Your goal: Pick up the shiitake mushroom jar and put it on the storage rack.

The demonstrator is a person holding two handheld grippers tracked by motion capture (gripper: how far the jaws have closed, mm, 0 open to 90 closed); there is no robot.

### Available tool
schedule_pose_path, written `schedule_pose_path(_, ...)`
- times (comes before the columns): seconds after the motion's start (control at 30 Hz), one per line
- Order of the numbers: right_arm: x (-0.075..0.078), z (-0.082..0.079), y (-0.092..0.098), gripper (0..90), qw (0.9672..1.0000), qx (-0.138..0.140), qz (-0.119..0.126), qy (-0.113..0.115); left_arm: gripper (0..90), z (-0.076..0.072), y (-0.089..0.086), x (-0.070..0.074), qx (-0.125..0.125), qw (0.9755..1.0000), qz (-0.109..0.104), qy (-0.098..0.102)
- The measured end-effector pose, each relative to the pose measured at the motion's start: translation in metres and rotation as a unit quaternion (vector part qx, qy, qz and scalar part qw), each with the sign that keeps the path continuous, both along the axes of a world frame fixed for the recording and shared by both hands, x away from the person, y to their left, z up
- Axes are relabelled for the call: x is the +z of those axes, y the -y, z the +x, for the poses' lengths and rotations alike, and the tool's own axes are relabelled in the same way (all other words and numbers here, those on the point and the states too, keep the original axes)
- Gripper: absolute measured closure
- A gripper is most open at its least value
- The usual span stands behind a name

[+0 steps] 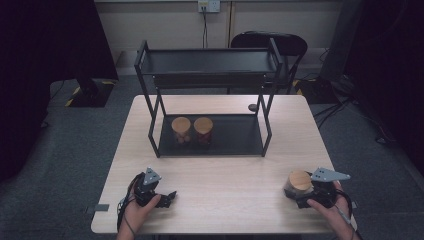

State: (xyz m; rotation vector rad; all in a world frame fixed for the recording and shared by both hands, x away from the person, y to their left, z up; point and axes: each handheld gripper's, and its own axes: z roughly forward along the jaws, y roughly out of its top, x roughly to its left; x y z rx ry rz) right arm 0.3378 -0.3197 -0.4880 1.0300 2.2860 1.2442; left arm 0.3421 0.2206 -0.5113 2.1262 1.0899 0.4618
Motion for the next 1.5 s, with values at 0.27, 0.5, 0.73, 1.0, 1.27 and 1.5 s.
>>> schedule_pose_path(0.27,0.0004,0.0005,-0.001,12.9,1.0,0.001,0.005,0.007,0.3,0.0,-0.0001,0.0,-0.001,1.0,0.0,0.0)
schedule_pose_path(0.5,0.0002,0.0013,-0.001,19.5,0.9998,0.009,0.004,0.015,0.3,0.0001,-0.0002,0.0,-0.001,1.0,0.0,0.0)
schedule_pose_path(0.73,-0.0019,0.0037,0.0005,24.7,0.9997,0.01,0.008,0.018,0.3,0.0001,-0.0003,0.0,-0.002,1.0,0.0,0.0)
schedule_pose_path(1.0,-0.0015,0.0034,-0.0004,25.3,0.9997,0.008,0.004,0.024,0.3,0.0001,-0.0005,0.0,-0.002,1.0,0.0,0.0)
schedule_pose_path(1.27,-0.0003,0.0033,-0.001,25.4,0.9997,0.012,-0.002,0.021,0.3,0.0001,-0.0005,0.0,-0.002,1.0,0.0,0.0)
schedule_pose_path(1.5,0.003,0.0031,-0.0039,25.5,0.9996,0.018,-0.008,0.018,0.3,0.0001,-0.0005,0.0,-0.002,1.0,0.0,0.0)
